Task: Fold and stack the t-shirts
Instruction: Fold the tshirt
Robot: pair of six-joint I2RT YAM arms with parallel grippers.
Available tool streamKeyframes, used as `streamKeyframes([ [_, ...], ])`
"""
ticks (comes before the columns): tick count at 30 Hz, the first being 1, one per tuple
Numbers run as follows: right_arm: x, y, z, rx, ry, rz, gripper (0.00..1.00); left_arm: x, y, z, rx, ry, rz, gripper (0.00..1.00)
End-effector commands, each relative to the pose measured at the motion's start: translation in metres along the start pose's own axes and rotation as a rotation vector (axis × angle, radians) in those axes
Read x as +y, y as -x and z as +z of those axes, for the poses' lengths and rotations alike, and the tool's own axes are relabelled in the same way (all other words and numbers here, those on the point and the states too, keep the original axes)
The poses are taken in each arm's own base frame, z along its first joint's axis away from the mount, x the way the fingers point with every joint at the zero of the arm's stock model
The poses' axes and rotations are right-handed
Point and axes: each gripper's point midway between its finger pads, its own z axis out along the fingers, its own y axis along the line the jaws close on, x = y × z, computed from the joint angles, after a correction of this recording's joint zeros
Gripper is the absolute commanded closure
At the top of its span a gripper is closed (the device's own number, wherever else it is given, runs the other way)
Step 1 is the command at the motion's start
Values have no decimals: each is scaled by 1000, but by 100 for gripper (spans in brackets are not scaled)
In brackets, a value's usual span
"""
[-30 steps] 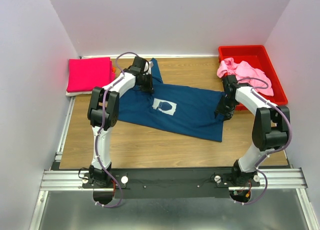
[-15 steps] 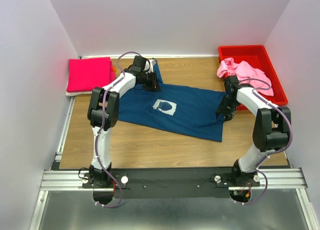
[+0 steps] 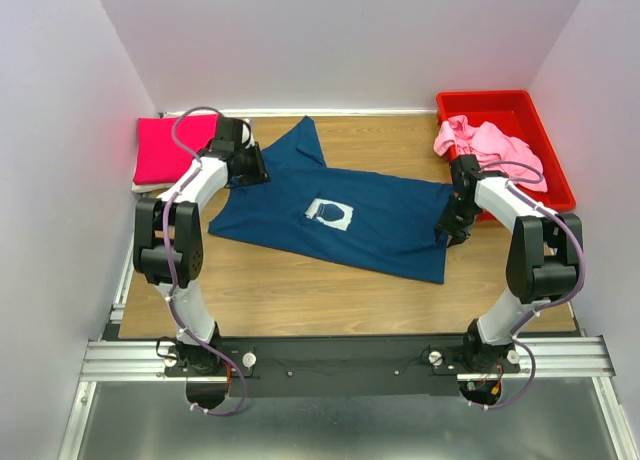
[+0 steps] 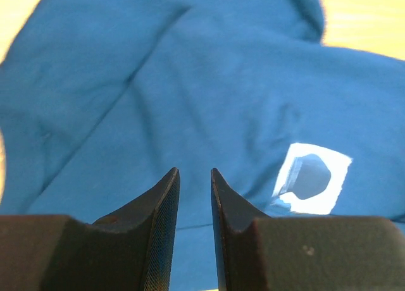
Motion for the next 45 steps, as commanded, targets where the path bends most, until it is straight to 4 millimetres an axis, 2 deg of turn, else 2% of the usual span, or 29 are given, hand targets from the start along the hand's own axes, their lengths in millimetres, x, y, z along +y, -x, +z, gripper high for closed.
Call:
streamKeyframes([
  [1, 0, 5, 8, -11, -4, 5, 59, 25, -28, 5, 38, 76, 6, 67],
  [2, 2, 8, 8, -16, 2, 7, 60, 32, -41, 9, 59, 87, -2, 67],
  [5, 4, 9, 11, -11, 4, 5, 64, 42, -60, 12, 86, 108, -17, 67],
  [8, 5, 9, 15, -5, 4, 5, 68, 52, -72, 11, 99, 145, -21, 67],
  [13, 11, 15, 13, -12, 19, 1, 82, 69, -89, 7, 105, 202, -15, 67],
  [17, 9, 17, 10, -19, 19, 0, 99, 82, -97, 8, 112, 246, -6, 68],
  [22, 5, 22, 1, -45, 14, 7, 100, 88, -101, 7, 114, 268, -1, 68],
  [29, -16, 25, -10, -63, -26, 15, 99, 90, -100, 10, 113, 275, 1, 68],
  [33, -29, 29, -9, -64, -45, 31, 100, 89, -101, 10, 113, 269, -7, 69],
  [43, -24, 41, -1, -50, -54, 1, 100, 83, -94, 10, 91, 250, -22, 69],
  [45, -21, 46, -1, -57, -50, -6, 95, 80, -87, 10, 78, 242, -19, 68],
])
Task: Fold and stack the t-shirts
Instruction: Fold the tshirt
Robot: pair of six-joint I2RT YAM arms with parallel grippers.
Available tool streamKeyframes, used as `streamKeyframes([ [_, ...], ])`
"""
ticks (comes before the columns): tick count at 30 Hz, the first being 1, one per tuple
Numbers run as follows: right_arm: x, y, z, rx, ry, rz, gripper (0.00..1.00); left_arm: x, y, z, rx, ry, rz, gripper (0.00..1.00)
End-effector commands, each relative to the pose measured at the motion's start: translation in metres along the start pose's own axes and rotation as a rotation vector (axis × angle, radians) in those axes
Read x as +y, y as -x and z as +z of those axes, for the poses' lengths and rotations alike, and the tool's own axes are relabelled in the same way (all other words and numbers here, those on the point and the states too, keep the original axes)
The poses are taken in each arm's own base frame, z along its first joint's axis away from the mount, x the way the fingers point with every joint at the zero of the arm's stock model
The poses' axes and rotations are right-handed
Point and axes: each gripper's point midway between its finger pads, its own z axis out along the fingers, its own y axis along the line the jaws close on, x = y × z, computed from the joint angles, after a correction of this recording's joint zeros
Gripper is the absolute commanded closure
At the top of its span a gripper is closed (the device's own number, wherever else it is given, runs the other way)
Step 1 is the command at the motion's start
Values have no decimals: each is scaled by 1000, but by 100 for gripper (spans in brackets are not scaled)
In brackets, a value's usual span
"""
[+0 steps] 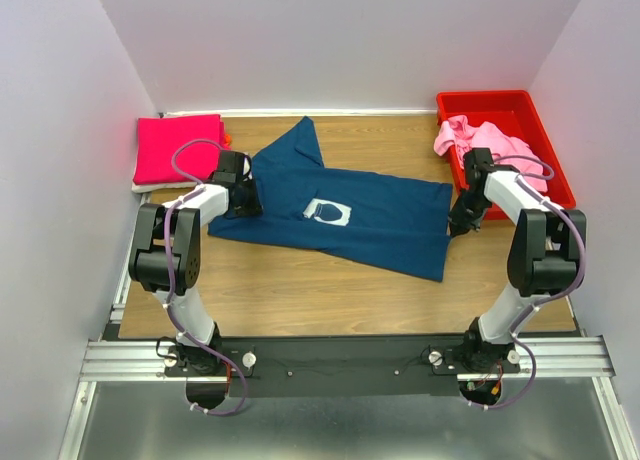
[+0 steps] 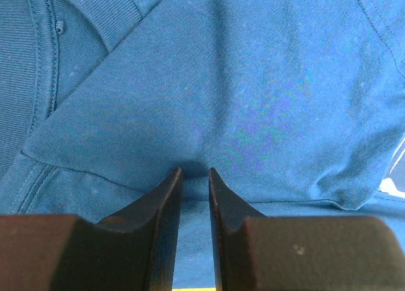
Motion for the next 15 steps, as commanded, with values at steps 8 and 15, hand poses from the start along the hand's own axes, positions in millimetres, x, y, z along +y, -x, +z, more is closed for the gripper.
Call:
streamKeyframes([
  [8, -1, 23, -21, -62, -2, -76, 41, -6, 37, -14, -55, 24, 6, 61],
  [15, 33, 9, -50, -98, 135, -204, 38, -20, 62, -37, -112, -3, -2, 47],
])
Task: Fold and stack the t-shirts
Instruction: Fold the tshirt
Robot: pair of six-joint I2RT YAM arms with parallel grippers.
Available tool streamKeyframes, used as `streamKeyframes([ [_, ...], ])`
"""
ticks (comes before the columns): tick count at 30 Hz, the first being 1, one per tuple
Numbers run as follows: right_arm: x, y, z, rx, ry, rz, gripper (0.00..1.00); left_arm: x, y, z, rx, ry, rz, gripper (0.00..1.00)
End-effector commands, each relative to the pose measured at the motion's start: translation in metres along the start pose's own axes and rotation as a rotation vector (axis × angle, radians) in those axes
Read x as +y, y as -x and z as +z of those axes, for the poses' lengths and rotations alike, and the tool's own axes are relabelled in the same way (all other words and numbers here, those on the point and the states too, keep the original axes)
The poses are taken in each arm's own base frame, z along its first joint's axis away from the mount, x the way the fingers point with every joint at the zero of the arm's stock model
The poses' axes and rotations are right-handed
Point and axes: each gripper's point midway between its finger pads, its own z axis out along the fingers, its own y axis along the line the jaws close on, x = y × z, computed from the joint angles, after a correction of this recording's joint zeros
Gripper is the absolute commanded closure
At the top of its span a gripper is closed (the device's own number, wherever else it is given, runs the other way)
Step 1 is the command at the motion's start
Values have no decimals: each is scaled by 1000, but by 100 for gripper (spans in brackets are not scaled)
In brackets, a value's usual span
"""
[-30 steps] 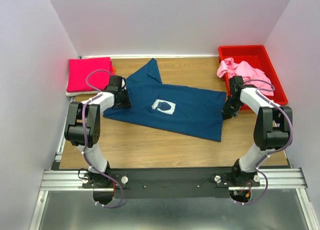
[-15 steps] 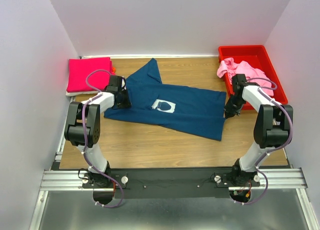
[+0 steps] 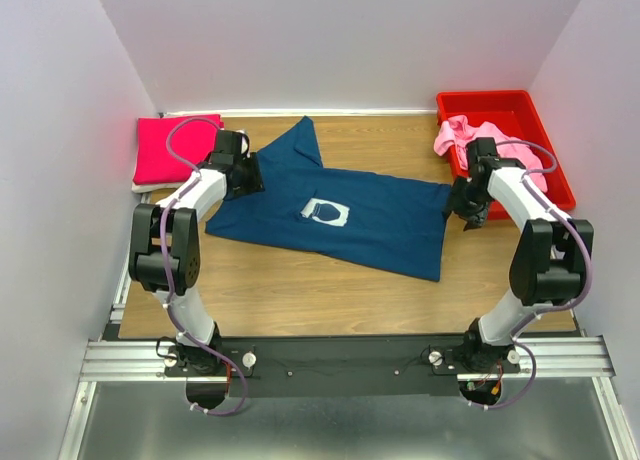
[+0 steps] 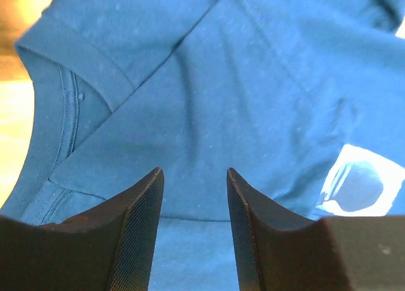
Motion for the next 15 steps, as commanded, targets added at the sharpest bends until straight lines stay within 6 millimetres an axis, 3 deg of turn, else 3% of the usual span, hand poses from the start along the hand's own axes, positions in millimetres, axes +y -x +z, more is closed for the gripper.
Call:
streamKeyframes([
  [1, 30, -3, -27, -41, 108, -110, 37, -2, 7, -20, -23, 11, -5, 47],
  [4, 57, -14, -31, -28, 203, -164, 37, 4, -8, -19, 0, 25, -10, 47],
  [9, 78, -49, -14, 62, 331, -206, 37, 13, -41, -12, 47, 25, -31, 47],
  [15, 66, -97, 9, 180, 341, -229, 37, 24, -70, 5, 102, 39, -38, 47],
])
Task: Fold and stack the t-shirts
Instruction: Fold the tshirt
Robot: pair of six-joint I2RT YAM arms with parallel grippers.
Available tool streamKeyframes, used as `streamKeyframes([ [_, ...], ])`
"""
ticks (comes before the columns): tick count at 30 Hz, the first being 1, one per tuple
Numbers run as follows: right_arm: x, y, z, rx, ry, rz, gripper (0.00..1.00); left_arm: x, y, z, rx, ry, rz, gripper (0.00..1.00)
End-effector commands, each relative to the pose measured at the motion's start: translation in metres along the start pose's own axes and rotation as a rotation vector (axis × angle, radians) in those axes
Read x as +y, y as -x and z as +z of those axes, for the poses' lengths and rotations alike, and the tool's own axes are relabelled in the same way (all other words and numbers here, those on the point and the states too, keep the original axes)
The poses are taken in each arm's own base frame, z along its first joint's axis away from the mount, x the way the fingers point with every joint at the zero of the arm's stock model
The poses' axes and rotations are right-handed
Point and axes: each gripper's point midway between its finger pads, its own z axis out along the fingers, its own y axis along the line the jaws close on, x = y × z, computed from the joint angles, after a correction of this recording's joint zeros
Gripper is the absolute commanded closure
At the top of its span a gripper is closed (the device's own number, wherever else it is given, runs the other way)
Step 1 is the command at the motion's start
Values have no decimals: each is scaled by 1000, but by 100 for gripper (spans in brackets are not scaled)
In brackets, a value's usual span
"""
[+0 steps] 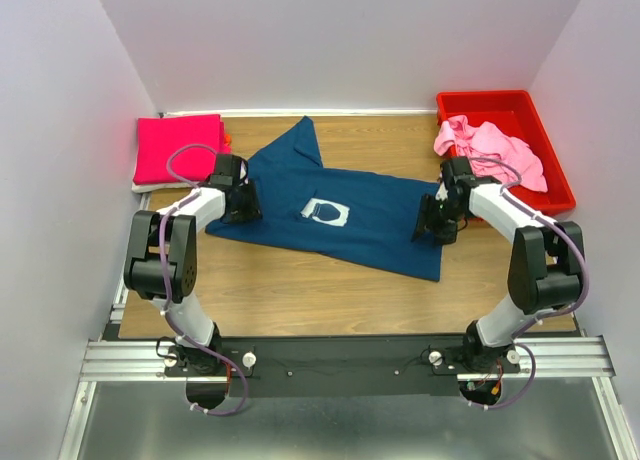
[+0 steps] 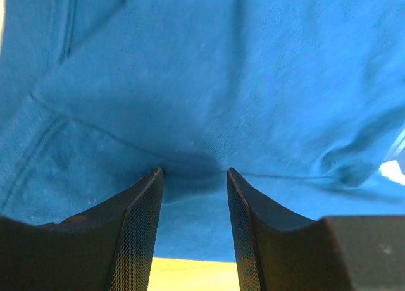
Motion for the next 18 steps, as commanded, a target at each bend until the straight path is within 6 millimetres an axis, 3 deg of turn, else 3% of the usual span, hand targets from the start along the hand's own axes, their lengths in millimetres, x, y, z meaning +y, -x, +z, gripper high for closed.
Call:
streamKeyframes([
  [1, 2, -33, 13, 79, 69, -26, 37, 3, -4, 10, -8, 3, -5, 47],
  [7, -14, -73, 27, 191, 32, 30, 37, 14, -26, 10, 35, 40, -14, 47],
  [11, -35, -98, 29, 247, -71, 110, 37, 29, -51, -4, 66, 103, -60, 48],
  [12, -43, -105, 29, 259, -117, 120, 37, 36, -65, -6, 97, 130, -74, 49],
  [18, -60, -120, 17, 323, -241, 172, 36, 39, -103, -32, 145, 124, -165, 49],
])
